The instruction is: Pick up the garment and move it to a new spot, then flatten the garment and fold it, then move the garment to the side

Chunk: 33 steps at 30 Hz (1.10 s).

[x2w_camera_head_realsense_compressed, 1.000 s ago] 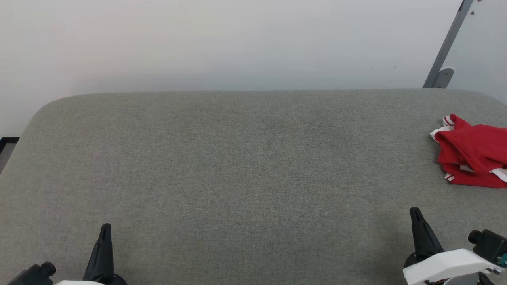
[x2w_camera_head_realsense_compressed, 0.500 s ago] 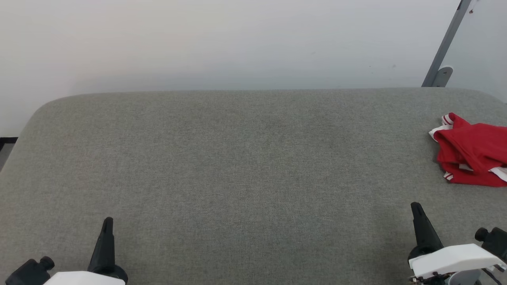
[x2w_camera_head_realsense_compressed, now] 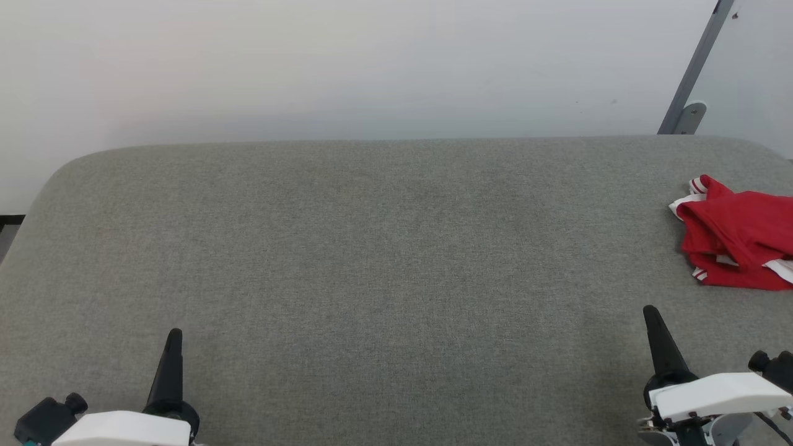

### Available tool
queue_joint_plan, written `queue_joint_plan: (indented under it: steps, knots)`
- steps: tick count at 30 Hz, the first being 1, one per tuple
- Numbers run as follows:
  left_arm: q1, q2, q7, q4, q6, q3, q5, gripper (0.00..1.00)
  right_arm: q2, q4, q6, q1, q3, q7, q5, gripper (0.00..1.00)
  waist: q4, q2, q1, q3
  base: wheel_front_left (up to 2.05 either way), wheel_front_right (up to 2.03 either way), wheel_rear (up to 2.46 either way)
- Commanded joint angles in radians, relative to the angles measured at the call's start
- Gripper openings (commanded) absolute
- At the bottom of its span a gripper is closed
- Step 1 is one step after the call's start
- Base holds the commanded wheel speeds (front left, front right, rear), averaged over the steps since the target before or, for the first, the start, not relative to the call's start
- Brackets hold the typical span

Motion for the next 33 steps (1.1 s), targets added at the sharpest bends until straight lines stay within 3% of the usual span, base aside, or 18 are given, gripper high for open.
queue_joint_plan:
  steps: [1, 33]
  knots:
    - [-0.027, 0.003, 0.005, -0.006, -0.003, 0.007, -0.02, 0.0, 0.0, -0.008, 0.0, -0.025, -0.002, 0.003, 0.023, 0.0, 0.0, -0.0001, 0.0, 0.0, 0.0, 0.0, 0.0]
    - [-0.098, -0.037, 0.092, 0.036, -0.004, 0.03, -0.283, 0.0, 0.002, 0.004, 0.0, -0.063, -0.012, 0.062, 0.334, 0.0, -0.009, -0.0001, 0.0, 0.006, 0.0, 0.0, 0.0]
